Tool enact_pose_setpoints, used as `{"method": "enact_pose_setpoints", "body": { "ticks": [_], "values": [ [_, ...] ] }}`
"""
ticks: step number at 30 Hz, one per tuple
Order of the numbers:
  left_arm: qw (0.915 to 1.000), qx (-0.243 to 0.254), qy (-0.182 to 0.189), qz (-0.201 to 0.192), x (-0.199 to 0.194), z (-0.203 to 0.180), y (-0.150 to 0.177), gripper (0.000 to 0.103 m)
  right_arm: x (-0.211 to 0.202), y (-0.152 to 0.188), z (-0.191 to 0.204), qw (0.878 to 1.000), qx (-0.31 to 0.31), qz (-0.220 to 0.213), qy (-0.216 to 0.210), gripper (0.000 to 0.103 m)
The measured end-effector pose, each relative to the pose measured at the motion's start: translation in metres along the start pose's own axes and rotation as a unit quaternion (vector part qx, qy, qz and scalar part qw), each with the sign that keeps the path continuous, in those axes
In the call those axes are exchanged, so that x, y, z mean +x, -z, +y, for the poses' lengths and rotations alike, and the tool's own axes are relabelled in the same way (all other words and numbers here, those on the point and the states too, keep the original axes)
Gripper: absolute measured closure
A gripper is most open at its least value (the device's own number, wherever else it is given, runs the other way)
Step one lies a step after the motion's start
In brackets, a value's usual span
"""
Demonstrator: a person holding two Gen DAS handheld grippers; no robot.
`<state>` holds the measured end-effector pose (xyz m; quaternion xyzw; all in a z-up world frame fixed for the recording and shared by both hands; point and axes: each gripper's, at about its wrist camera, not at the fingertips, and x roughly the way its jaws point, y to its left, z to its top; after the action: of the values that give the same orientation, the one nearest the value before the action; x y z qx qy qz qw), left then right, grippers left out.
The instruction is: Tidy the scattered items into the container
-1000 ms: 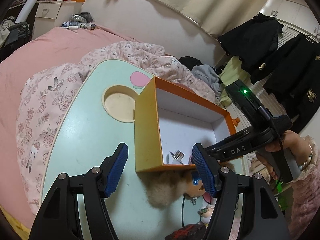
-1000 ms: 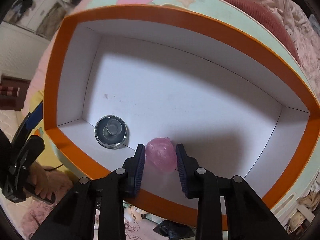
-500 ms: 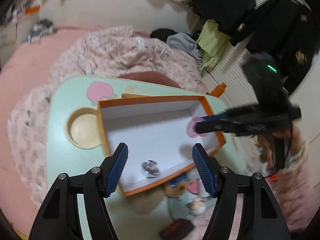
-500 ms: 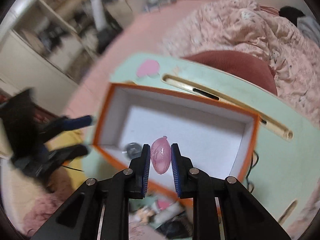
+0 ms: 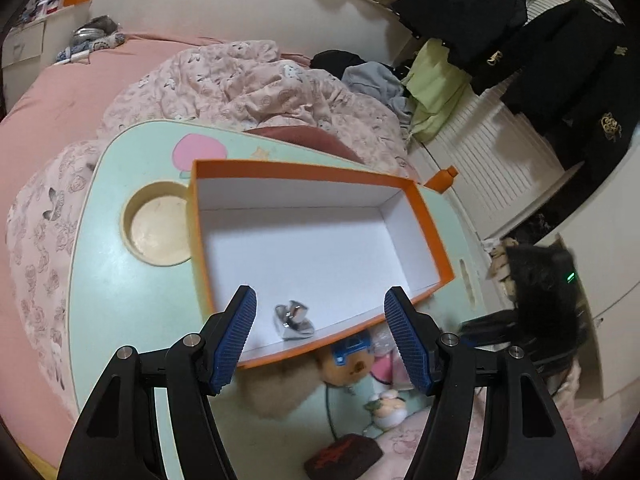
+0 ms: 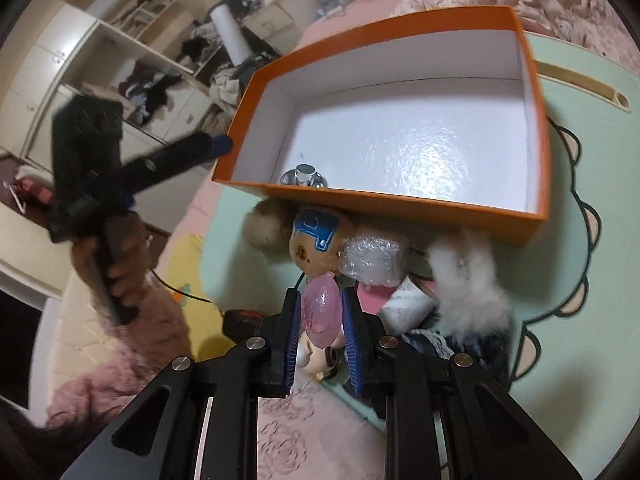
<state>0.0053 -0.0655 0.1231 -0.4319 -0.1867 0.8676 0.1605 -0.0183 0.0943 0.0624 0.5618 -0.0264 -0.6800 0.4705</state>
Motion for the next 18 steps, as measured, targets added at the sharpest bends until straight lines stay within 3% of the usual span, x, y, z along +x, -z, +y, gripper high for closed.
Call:
{"method": "enact_pose_setpoints", "body": {
  "ticks": [4, 7, 8, 9, 11, 13, 16, 18],
  "values": [
    [0.9990, -0.021, 0.002, -0.040, -0.015, 0.007, 0.005, 0.036, -0.005, -0.010, 0.009, 1.000, -0.011, -0.024, 0.007, 0.081],
    [0.9957, -0.045, 0.001, -0.081, -0.027, 0.017, 0.017, 0.036, -0.015, -0.026, 0.025, 0.999, -0.028, -0.032, -0.004, 0.072],
    [0.9939, -0.056, 0.000, -0.095, -0.030, 0.022, 0.022, 0.036, -0.016, -0.039, 0.034, 0.999, -0.035, -0.031, -0.006, 0.065],
    [0.9919, -0.066, -0.006, -0.108, -0.032, 0.027, 0.028, 0.036, -0.015, -0.048, 0.038, 0.999, -0.033, -0.027, -0.009, 0.051],
    [0.9892, -0.078, -0.023, -0.122, -0.031, 0.033, 0.035, 0.036, 0.000, -0.075, 0.040, 1.000, -0.014, 0.007, -0.013, 0.040],
    [0.9848, -0.095, -0.035, -0.142, -0.030, 0.041, 0.043, 0.036, 0.025, -0.098, 0.037, 0.998, 0.007, 0.057, 0.004, 0.040],
    [0.9663, -0.142, -0.029, -0.212, -0.035, 0.056, 0.060, 0.031, 0.064, -0.119, 0.024, 0.991, 0.052, 0.122, 0.019, 0.040],
    [0.9671, -0.138, -0.046, -0.209, -0.028, 0.058, 0.063, 0.028, 0.084, -0.125, 0.023, 0.986, 0.058, 0.152, 0.042, 0.041]
  ]
}}
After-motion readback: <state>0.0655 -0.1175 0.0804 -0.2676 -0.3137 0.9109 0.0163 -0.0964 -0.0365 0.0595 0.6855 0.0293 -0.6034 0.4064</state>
